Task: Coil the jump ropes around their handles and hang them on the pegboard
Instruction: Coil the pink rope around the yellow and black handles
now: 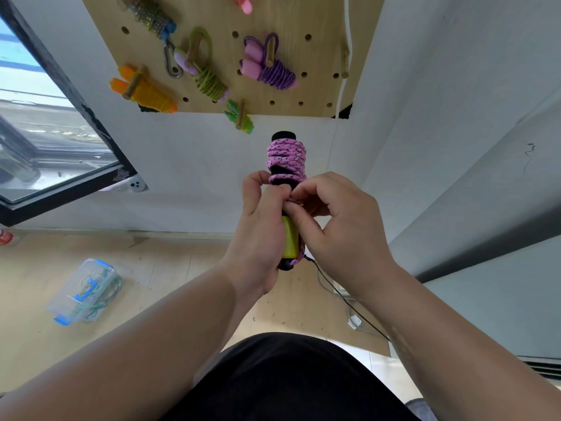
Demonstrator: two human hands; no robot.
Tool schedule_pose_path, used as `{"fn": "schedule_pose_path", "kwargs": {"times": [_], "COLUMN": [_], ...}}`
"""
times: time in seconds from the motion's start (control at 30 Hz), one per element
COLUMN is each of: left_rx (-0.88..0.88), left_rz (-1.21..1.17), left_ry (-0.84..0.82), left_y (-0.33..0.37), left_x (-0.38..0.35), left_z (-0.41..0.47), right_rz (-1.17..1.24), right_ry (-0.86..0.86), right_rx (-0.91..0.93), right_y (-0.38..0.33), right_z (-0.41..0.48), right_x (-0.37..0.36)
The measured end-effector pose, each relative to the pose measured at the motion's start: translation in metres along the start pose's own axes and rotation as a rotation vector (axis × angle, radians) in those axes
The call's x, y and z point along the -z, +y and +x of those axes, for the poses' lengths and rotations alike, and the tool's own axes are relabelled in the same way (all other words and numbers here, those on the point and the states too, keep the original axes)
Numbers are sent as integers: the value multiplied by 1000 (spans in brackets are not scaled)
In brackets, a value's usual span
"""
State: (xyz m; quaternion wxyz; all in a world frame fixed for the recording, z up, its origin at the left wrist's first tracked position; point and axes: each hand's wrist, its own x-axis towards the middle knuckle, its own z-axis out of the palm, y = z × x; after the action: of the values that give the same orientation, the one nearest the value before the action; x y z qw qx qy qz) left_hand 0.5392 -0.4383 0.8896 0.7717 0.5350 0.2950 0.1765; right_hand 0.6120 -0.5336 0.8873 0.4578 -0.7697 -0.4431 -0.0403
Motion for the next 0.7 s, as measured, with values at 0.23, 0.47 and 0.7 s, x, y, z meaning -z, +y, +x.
{"fn": "schedule_pose_path", "kwargs": {"times": [0.23,0.47,0.7], "left_rx": [-101,-117,-225], "left_rz": [50,154,613], "left_ry": [14,-62,-219], "left_y": [-1,-2,-5], "left_x": [3,5,22], "left_z": [5,6,17], "right_rz": [335,293,398], "right_ry": [-16,-61,-132], "right_rx": [-295,-236,-402], "right_y": [1,7,25], "right_z": [-5,5,-1], "right_x": [3,11,14]}}
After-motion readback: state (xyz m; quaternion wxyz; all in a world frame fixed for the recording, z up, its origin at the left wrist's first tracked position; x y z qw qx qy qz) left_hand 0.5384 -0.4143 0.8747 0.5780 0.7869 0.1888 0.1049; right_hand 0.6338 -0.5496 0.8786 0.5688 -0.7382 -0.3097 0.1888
